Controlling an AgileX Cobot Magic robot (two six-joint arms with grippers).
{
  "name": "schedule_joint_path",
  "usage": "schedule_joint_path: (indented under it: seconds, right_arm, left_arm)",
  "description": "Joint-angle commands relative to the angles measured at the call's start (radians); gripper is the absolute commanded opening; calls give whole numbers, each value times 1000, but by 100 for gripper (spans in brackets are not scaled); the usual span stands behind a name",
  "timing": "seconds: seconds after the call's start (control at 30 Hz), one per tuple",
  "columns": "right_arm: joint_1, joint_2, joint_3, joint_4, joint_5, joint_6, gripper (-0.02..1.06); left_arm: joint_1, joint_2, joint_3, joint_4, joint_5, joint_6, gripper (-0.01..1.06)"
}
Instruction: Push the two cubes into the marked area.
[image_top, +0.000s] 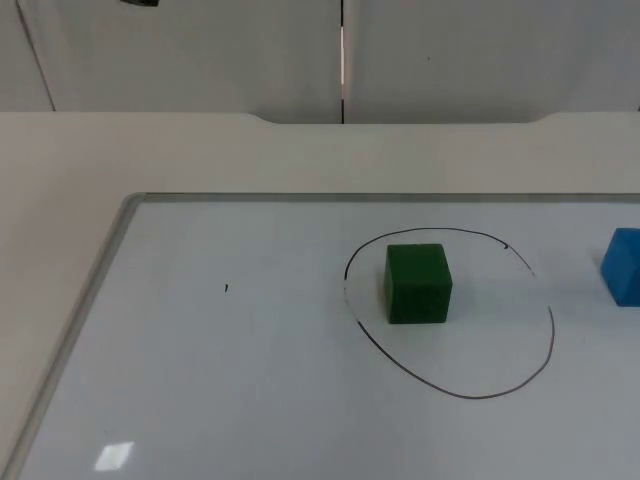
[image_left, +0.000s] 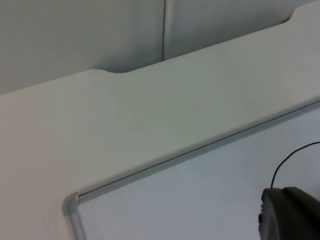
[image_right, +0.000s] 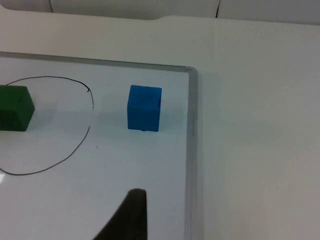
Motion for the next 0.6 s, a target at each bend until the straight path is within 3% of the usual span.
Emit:
schedule_joint_path:
  seconds: [0.0, 0.57]
  right_arm:
    - [-5, -3, 2, 3, -7, -11, 105]
    - [-5, -3, 2, 3, -7, -11, 105]
  left_arm:
    - [1, -35, 0, 31, 15, -36, 0]
    - [1, -344, 175, 36, -13, -41, 0]
